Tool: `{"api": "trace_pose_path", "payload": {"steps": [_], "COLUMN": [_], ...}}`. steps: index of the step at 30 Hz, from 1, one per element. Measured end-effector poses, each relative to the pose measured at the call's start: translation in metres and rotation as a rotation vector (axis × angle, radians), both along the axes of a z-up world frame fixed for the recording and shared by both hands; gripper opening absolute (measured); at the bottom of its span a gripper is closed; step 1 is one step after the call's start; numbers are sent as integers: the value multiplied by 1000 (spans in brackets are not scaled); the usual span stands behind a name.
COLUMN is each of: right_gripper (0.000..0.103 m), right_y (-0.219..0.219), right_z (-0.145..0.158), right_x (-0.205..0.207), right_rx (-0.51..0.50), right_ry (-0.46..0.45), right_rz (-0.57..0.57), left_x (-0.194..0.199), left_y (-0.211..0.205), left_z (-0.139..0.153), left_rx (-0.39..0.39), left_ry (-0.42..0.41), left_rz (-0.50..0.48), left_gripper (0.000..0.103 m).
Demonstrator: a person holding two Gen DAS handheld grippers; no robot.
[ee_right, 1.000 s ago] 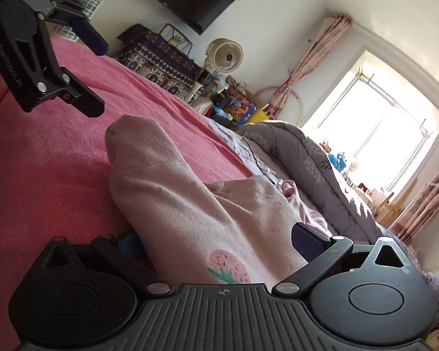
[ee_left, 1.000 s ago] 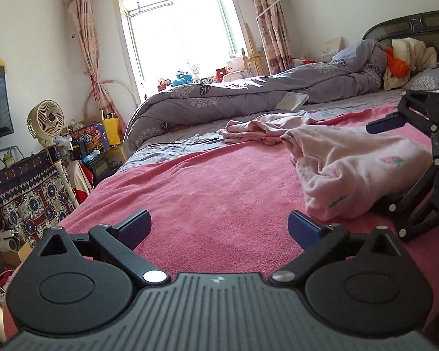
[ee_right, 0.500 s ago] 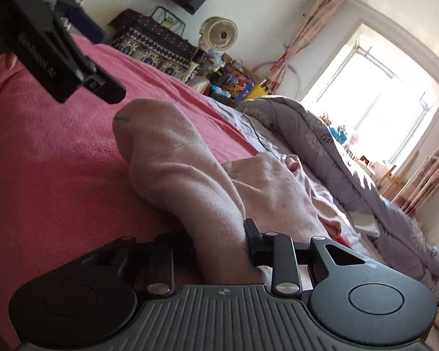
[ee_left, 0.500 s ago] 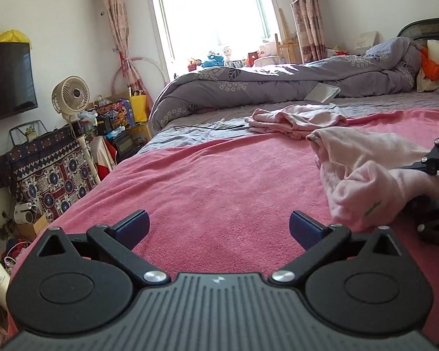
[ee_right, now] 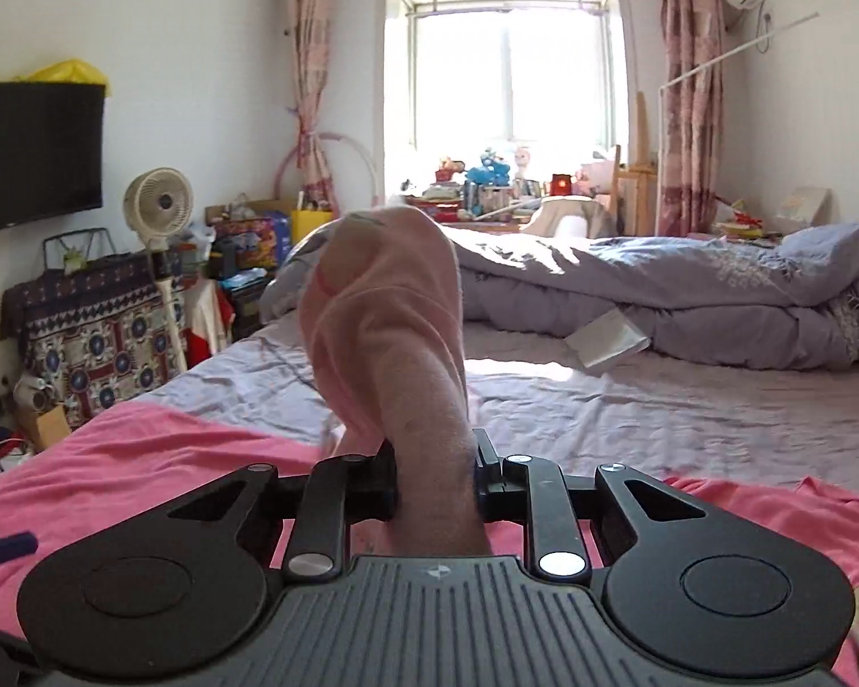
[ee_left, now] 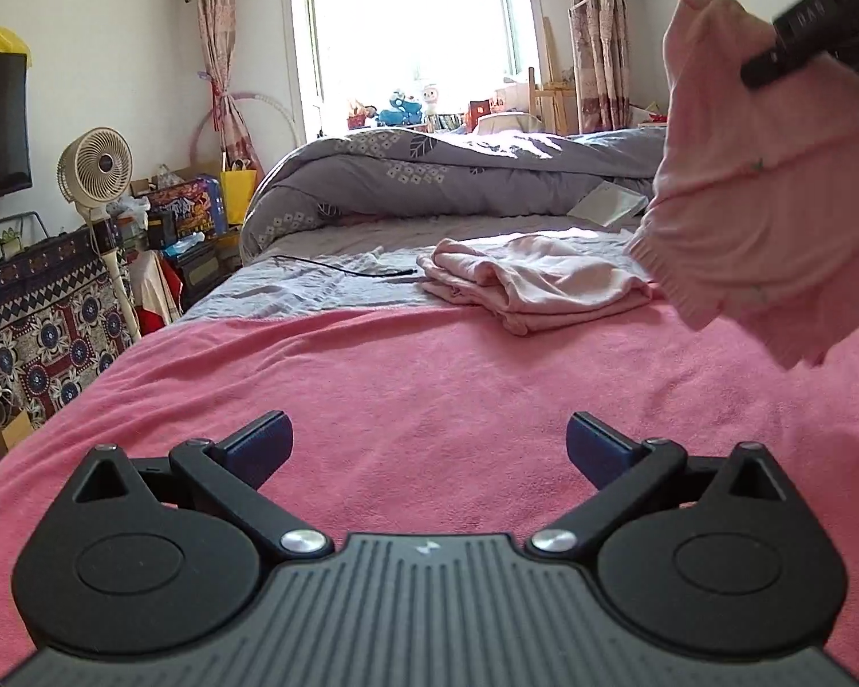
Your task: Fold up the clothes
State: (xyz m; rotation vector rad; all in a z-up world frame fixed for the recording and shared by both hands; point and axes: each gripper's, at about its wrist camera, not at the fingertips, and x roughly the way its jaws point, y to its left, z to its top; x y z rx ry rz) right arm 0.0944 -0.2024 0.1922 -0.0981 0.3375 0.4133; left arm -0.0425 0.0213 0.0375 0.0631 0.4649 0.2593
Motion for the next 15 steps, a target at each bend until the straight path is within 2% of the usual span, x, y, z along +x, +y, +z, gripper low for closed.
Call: {"api": "trace_pose_path", "payload": {"steps": [3,5,7,10,12,15], "right_gripper": [23,23,23,23,23,23], "right_y": [24,52,95,159,208,270], "right_z": [26,33,21,-25,-77,-164], "right_x": [52,82,109,140,147,154], "right_rx": [-93,-163,-251,-310,-340,-375], "right_ry": [-91,-166,-240,-211,-151,43], "right_rz": [-84,-114,-118,-55,14,114], "left_x": [29,30,26,23,22,20], "left_y": [2,8,12,11,12,13], "left_z": [-34,-36,-37,-38,-37,-37], "left_rx": [-8,-54,-90,-91,-99,-113], "left_ry": [172,176,161,155,152,150], "left_rz": [37,32,27,24,24,22], "left_gripper": [103,103,103,103,103,103]}}
